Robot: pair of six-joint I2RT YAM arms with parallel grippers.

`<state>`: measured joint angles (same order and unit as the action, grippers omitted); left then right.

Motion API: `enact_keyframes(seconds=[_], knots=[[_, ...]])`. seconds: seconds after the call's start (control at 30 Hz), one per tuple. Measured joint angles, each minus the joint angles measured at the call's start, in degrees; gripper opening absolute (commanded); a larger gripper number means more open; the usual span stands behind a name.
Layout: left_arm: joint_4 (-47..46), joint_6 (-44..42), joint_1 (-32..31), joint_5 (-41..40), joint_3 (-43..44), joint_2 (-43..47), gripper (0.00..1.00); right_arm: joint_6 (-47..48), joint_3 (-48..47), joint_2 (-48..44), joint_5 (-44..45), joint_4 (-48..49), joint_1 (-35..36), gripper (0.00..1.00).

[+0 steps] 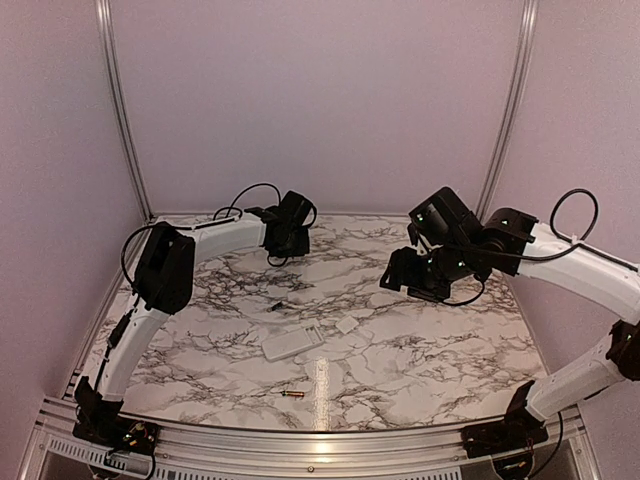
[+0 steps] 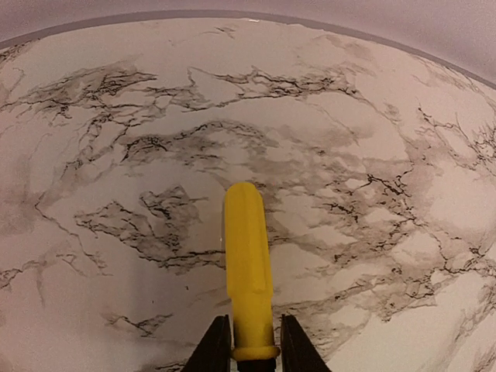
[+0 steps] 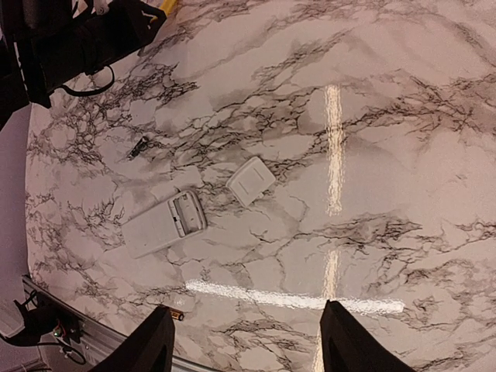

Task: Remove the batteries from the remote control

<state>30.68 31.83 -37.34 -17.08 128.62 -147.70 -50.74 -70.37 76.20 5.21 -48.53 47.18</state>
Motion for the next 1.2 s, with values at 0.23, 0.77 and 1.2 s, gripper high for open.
enact_keyframes(seconds=[0.23, 0.77, 1.2], knots=[[0.09, 0.57, 0.00, 0.76, -1.01, -0.15, 0.30, -0.17, 0.00, -0.68, 0.04, -0.33, -0.11, 0.63], [-3.54, -2.10, -0.02, 2.97, -10.97, 6.23, 0.73, 0.79, -1.51, -3.34, 2.69, -1.97, -0.17, 0.80], [-10.60, -12.52, 0.44, 3.52, -31.12, 42.10, 0.95, 5.22, -11.34, -1.03, 6.67, -2.67, -0.31, 0.96]])
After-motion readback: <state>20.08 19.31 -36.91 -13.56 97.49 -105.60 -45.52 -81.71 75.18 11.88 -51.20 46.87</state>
